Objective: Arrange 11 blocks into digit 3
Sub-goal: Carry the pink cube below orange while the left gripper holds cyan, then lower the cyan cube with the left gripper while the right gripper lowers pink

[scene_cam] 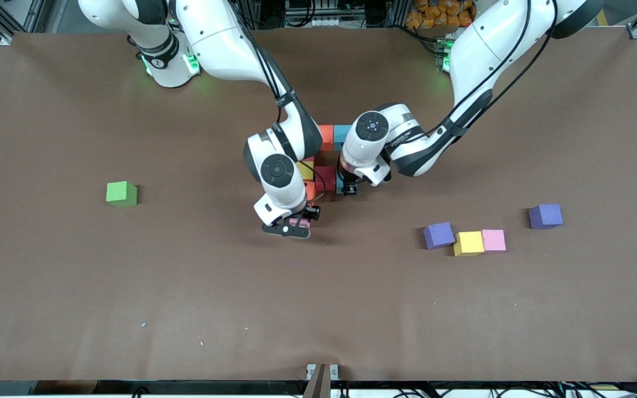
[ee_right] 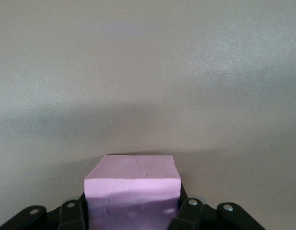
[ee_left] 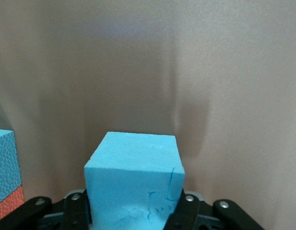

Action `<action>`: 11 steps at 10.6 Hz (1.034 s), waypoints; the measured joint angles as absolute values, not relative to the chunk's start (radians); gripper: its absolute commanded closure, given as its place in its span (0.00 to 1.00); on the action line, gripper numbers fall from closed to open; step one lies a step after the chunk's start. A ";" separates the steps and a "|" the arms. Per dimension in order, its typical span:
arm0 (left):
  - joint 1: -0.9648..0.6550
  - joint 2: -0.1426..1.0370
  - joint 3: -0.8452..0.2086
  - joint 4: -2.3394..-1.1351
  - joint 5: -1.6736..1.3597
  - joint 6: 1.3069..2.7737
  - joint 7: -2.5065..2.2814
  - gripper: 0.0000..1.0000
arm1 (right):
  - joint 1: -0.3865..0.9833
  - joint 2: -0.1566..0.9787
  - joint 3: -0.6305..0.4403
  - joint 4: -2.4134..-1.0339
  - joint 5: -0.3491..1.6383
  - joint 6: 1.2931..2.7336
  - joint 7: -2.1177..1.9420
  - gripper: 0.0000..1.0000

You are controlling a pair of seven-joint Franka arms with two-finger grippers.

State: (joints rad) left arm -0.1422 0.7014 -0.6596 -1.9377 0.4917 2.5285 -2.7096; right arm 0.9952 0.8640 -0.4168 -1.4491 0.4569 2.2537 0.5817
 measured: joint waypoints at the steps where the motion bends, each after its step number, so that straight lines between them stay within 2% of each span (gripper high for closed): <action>1: -0.142 0.701 -0.660 -1.938 0.492 2.529 -2.710 0.89 | 0.995 0.864 -0.417 -1.449 0.456 2.254 0.582 1.00; 9: -0.156 0.702 -0.660 -1.934 0.492 2.530 -2.710 0.89 | 1.019 0.867 -0.416 -1.446 0.418 2.254 0.580 1.00; 11: -0.162 0.702 -0.660 -1.931 0.492 2.530 -2.710 0.85 | 1.019 0.868 -0.416 -1.446 0.386 2.254 0.580 1.00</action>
